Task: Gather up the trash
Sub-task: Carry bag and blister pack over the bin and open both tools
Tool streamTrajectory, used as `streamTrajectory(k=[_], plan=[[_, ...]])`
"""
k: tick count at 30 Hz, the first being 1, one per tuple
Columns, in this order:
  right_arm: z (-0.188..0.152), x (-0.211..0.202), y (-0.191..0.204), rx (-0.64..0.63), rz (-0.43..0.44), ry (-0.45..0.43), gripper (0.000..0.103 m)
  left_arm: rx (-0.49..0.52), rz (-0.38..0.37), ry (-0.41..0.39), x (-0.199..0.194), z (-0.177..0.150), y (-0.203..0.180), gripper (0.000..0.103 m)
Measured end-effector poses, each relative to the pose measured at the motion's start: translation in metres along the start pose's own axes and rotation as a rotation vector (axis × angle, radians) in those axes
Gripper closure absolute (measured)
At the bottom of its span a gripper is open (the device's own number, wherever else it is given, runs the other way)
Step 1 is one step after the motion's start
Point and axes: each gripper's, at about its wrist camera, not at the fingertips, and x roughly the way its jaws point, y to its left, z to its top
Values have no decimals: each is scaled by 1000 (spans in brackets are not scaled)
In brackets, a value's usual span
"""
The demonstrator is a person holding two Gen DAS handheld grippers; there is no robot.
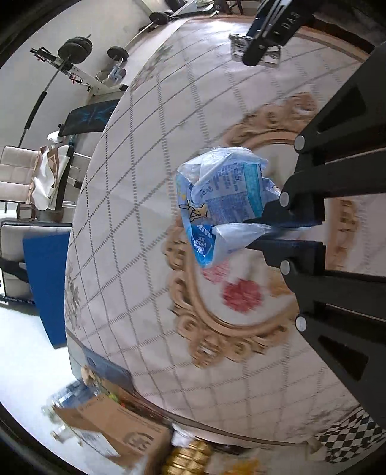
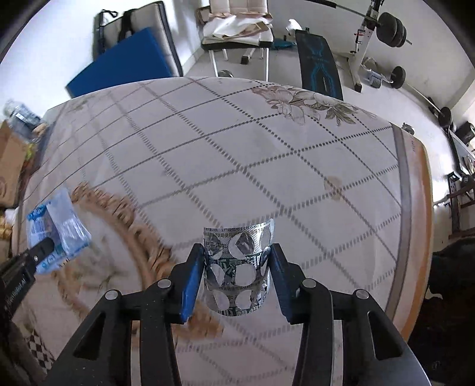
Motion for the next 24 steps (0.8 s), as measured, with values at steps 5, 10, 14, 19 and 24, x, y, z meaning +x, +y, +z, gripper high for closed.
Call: streamTrajectory(k=[5,10,14,19,24], plan=[[-60,-39,18,-50,12,-14,57,-2,-31,-2,-30,-50,16,99],[-138,-76,42,-73,36,-43,57,6,-39,-22,-71,-124,43,99],[-216,-100,57,-66,54,-42,57,-1,-60,-21,-101,-198,74,99],[-331,-120,75,-46,80,6,57,-9,-74,19,-122,-291,108,99],[-445,-114,98,-71,125,134,57,-80,-90,120,-119,-378,147,99]])
